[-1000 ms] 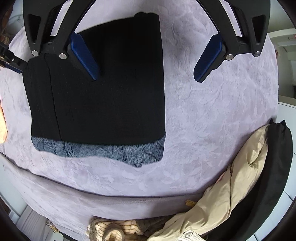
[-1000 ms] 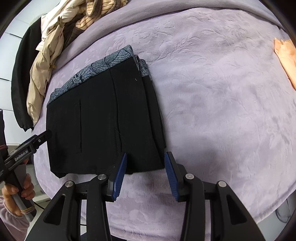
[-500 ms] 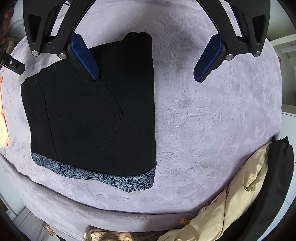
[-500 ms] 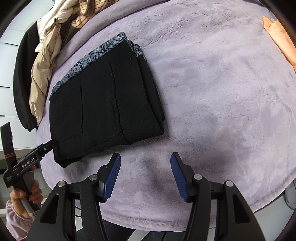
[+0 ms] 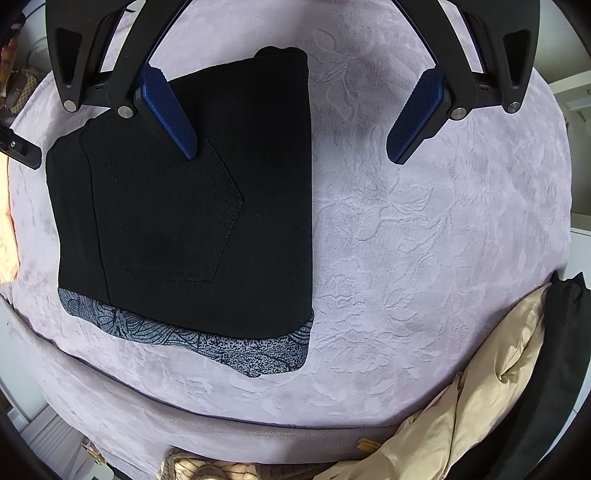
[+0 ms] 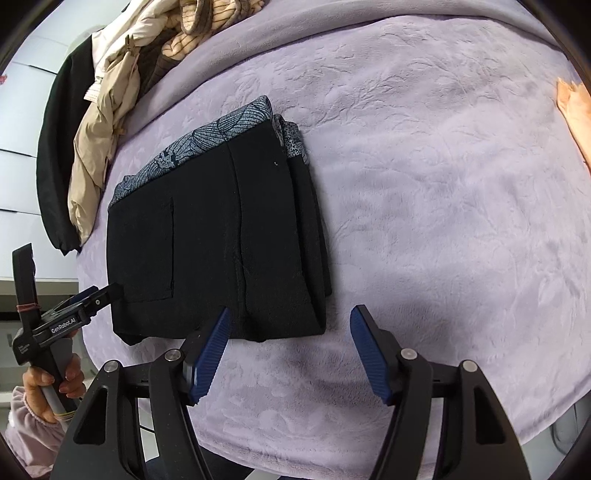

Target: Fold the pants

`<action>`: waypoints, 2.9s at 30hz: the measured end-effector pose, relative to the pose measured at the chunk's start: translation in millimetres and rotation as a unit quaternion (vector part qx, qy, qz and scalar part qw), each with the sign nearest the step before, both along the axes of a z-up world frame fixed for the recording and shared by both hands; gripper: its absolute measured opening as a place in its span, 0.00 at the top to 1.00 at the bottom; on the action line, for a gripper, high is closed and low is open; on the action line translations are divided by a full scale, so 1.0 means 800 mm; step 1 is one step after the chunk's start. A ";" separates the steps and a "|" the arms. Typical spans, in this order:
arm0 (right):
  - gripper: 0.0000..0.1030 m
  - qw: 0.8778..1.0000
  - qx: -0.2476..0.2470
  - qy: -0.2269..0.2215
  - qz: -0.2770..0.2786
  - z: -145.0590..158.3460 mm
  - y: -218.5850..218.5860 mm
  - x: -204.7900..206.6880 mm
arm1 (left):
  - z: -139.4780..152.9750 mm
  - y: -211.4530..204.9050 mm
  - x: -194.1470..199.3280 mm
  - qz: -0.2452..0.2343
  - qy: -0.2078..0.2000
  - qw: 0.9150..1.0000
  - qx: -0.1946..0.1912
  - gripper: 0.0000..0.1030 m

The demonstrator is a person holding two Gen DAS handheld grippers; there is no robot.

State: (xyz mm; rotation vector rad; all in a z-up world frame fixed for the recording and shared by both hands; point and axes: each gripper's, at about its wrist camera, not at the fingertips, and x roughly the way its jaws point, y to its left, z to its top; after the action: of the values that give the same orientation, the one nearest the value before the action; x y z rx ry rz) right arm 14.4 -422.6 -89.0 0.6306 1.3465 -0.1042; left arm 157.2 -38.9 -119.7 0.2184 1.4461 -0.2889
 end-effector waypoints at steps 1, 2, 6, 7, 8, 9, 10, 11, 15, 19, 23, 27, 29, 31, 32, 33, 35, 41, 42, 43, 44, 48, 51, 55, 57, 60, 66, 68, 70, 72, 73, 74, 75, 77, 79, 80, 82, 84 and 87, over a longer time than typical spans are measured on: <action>0.31 1.000 0.005 0.000 0.000 -0.002 -0.002 0.001 | -0.001 -0.001 0.003 0.000 0.000 1.000 0.000 0.00; 0.31 1.000 0.008 -0.001 -0.001 -0.004 -0.003 0.000 | -0.002 -0.002 0.003 -0.001 0.001 1.000 0.000 0.00; 0.31 1.000 0.021 0.002 0.001 -0.010 -0.008 0.002 | -0.005 -0.003 0.014 0.002 0.005 1.000 -0.007 0.00; 0.31 1.000 0.026 0.001 0.003 -0.012 -0.009 0.003 | -0.006 -0.002 0.018 0.004 0.006 1.000 -0.013 0.00; 0.31 1.000 0.031 0.001 0.004 -0.013 -0.010 0.004 | -0.006 -0.003 0.020 0.006 0.008 1.000 -0.017 0.00; 0.31 0.999 0.036 0.000 0.006 -0.014 -0.012 0.005 | -0.007 -0.002 0.024 0.009 0.010 1.000 -0.024 0.00; 0.31 0.999 0.042 -0.003 0.007 -0.015 -0.014 0.006 | -0.010 0.002 0.030 0.012 0.016 0.999 -0.033 0.00; 0.30 0.999 0.050 -0.007 0.007 -0.017 -0.017 0.007 | -0.013 0.003 0.035 0.014 0.025 0.999 -0.044 0.00; 0.26 0.998 0.070 -0.004 -0.007 -0.033 -0.029 0.012 | -0.030 0.005 0.043 0.014 0.049 0.996 -0.067 0.00; 0.26 0.995 0.100 -0.010 -0.008 -0.049 -0.035 0.021 | -0.035 -0.004 0.055 0.000 0.047 0.995 -0.090 0.00; 0.26 0.994 0.112 -0.010 0.000 -0.060 -0.042 0.032 | -0.044 -0.008 0.067 -0.012 0.053 0.993 -0.105 0.00; 0.26 0.987 0.157 -0.021 -0.004 -0.071 -0.050 0.037 | -0.056 -0.015 0.074 -0.017 0.069 0.989 -0.128 0.00; 0.26 0.984 0.177 -0.026 0.005 -0.078 -0.051 0.041 | -0.060 -0.022 0.076 -0.027 0.069 0.988 -0.132 0.00; 0.24 0.981 0.190 -0.027 0.017 -0.086 -0.053 0.045 | -0.067 -0.034 0.076 -0.032 0.069 0.988 -0.136 0.00; 0.23 0.980 0.197 -0.029 0.020 -0.089 -0.054 0.047 | -0.070 -0.040 0.076 -0.033 0.070 0.987 -0.138 0.00; 0.22 0.978 0.205 -0.031 0.022 -0.092 -0.056 0.048 | -0.072 -0.043 0.077 -0.034 0.071 0.987 -0.141 0.00; 0.22 0.974 0.223 -0.037 0.026 -0.101 -0.059 0.051 | -0.079 -0.054 0.075 -0.036 0.070 0.986 -0.147 0.00; 0.22 0.965 0.259 -0.039 0.033 -0.128 -0.055 0.065 | -0.097 -0.067 0.074 -0.028 0.073 0.983 -0.169 0.00; 0.22 0.964 0.262 -0.040 0.027 -0.130 -0.055 0.067 | -0.101 -0.069 0.075 -0.023 0.076 0.982 -0.174 0.00; 0.22 0.964 0.264 -0.039 0.019 -0.133 -0.055 0.068 | -0.103 -0.069 0.074 -0.019 0.079 0.981 -0.177 0.00; 0.22 0.964 0.265 -0.037 0.012 -0.134 -0.055 0.068 | -0.106 -0.070 0.075 -0.011 0.084 0.980 -0.180 0.00; 0.23 0.965 0.259 -0.035 0.001 -0.129 -0.053 0.065 | -0.105 -0.075 0.072 -0.002 0.085 0.980 -0.178 0.00; 0.32 0.967 0.252 -0.038 0.000 -0.119 -0.050 0.064 | -0.091 -0.074 0.063 -0.005 0.071 0.979 -0.193 0.16; 0.48 0.962 0.268 -0.055 -0.017 -0.101 -0.052 0.056 | -0.065 -0.080 0.051 -0.016 0.045 0.980 -0.195 0.29; 0.51 0.958 0.278 -0.063 -0.015 -0.088 -0.047 0.056 | -0.051 -0.079 0.047 -0.022 0.039 0.979 -0.200 0.34; 0.52 0.953 0.292 -0.077 -0.011 -0.065 -0.040 0.051 | -0.027 -0.080 0.039 -0.033 0.032 0.978 -0.201 0.36; 0.52 0.950 0.301 -0.080 -0.010 -0.038 -0.007 0.021 | -0.005 -0.059 0.008 -0.030 0.039 0.979 -0.199 0.36; 0.52 0.953 0.292 -0.075 -0.012 -0.042 0.006 0.009 | -0.013 -0.049 -0.006 -0.030 0.047 0.981 -0.188 0.34; 0.52 0.960 0.274 -0.058 -0.016 -0.056 0.018 -0.001 | -0.031 -0.047 -0.014 -0.027 0.049 0.986 -0.160 0.29; 0.52 0.969 0.243 -0.041 -0.011 -0.068 0.030 -0.003 | -0.057 -0.046 -0.020 -0.023 0.037 0.992 -0.119 0.22; 0.48 0.976 0.216 -0.034 -0.001 -0.073 0.036 -0.004 | -0.064 -0.044 -0.021 -0.020 0.027 0.993 -0.111 0.11; 0.42 0.981 0.189 -0.031 0.009 -0.074 0.041 -0.004 | -0.069 -0.041 -0.021 -0.012 0.021 0.994 -0.107 0.00; 0.39 0.986 0.162 -0.029 0.015 -0.072 0.044 -0.004 | -0.073 -0.039 -0.020 -0.005 0.021 0.994 -0.108 0.00; 0.38 0.990 0.135 -0.024 0.017 -0.065 0.048 -0.004 | -0.075 -0.034 -0.019 0.008 0.033 0.993 -0.117 0.00; 0.37 0.993 0.112 -0.020 0.022 -0.055 0.050 -0.004 | -0.068 -0.038 -0.021 0.003 0.024 0.994 -0.102 0.00; 0.37 0.995 0.098 -0.016 0.027 -0.050 0.052 -0.005 | -0.064 -0.040 -0.023 0.000 0.020 0.995 -0.093 0.00; 0.37 0.996 0.082 -0.008 0.028 -0.044 0.052 -0.008 | -0.055 -0.042 -0.024 0.001 0.014 0.997 -0.076 0.00; 0.37 0.998 0.064 0.004 0.023 -0.041 0.048 -0.014 | -0.047 -0.045 -0.028 0.000 0.004 0.998 -0.059 0.00; 0.36 0.999 0.040 0.011 0.015 -0.036 0.044 -0.029 | -0.033 -0.048 -0.041 -0.004 -0.007 0.999 -0.037 0.00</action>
State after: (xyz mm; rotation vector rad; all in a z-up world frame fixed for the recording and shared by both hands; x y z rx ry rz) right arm -8.5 -387.3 -117.8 0.6765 1.3867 -0.0332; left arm 124.1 -77.3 -146.5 0.1663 1.4185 -0.3468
